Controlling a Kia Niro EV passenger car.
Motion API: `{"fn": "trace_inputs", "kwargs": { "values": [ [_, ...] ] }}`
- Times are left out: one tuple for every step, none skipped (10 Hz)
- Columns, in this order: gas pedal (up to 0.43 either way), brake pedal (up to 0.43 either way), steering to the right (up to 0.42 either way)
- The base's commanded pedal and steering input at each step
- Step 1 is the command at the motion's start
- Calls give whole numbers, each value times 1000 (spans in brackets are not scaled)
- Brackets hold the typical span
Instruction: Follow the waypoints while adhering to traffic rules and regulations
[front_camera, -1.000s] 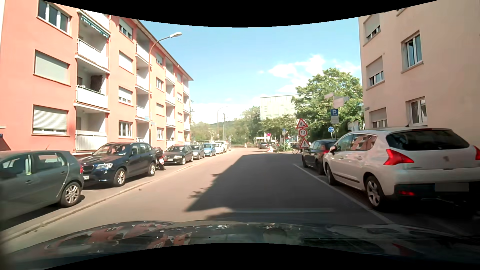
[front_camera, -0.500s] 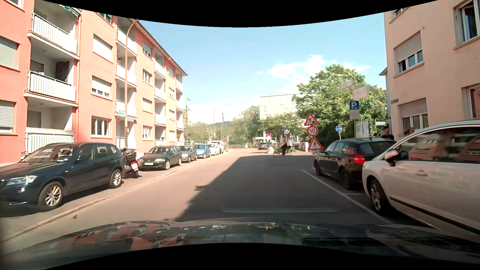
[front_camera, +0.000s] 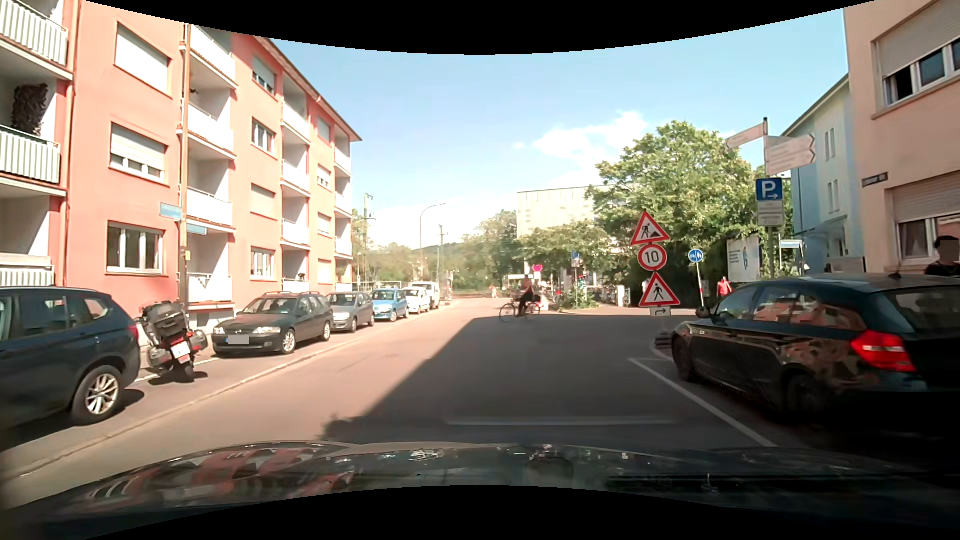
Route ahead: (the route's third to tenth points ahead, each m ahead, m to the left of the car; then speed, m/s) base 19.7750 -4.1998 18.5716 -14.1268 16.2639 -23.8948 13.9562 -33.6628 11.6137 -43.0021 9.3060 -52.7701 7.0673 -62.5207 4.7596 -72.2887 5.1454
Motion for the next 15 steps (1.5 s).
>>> {"fn": "trace_inputs", "kwargs": {
  "values": [
    [0, 110, 8],
    [0, 110, 8],
    [0, 116, 8],
    [0, 122, 8],
    [0, 140, 8],
    [0, 183, 9],
    [0, 195, 9],
    [0, 201, 9],
    [0, 201, 10],
    [0, 195, 10],
    [0, 189, 11],
    [0, 183, 19],
    [0, 177, 33],
    [0, 165, 48],
    [0, 152, 65]
  ]
}}
